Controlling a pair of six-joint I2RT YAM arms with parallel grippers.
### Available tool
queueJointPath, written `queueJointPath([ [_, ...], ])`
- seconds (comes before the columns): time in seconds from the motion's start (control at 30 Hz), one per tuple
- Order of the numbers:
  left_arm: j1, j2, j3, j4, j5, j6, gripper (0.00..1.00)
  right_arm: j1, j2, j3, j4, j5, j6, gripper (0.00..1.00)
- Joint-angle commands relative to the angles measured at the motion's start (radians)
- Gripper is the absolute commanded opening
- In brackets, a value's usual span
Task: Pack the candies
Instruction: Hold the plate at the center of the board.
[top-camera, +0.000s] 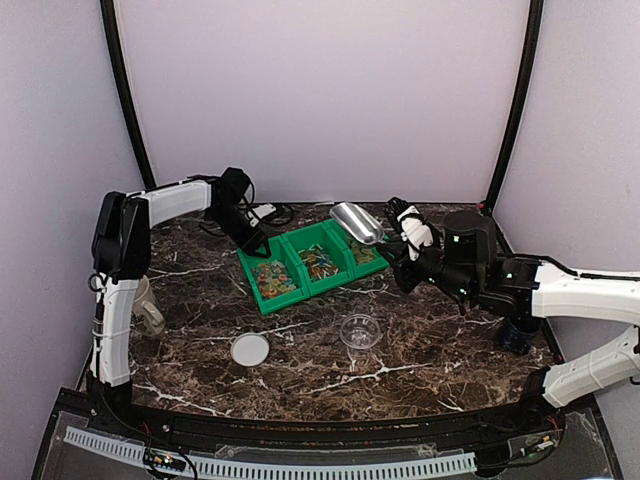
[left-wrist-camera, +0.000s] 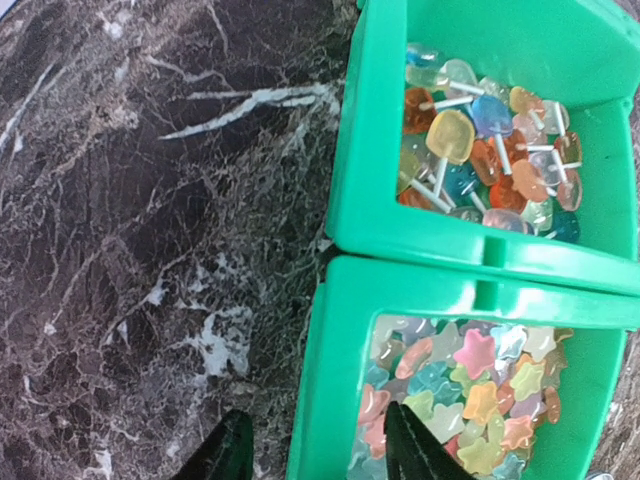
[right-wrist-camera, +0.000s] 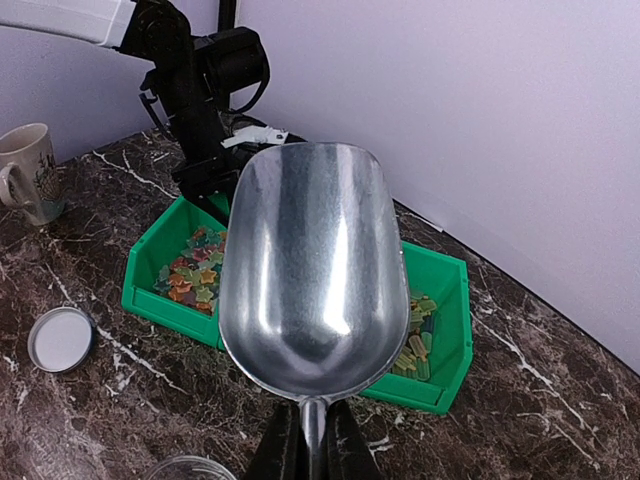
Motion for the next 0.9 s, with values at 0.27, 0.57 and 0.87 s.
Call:
queueJointPath([
  [0.27,-0.011,0.043,0.033,-0.048,-0.035,0.024,0.26,-0.007,0.004,-0.008,0.063,0.006,0.01,0.0],
  [0.57,-0.024,0.033,0.04,-0.066,0.047,-0.047,0.0,-0.007,0.009,-0.004,0.056,-0.001,0.009,0.0],
  [0.87,-0.033,-0.055,-0.091,0.053,0.262,-0.27,0.0,-0.008,-0.022,-0.013,0.065,0.009,0.01,0.0],
])
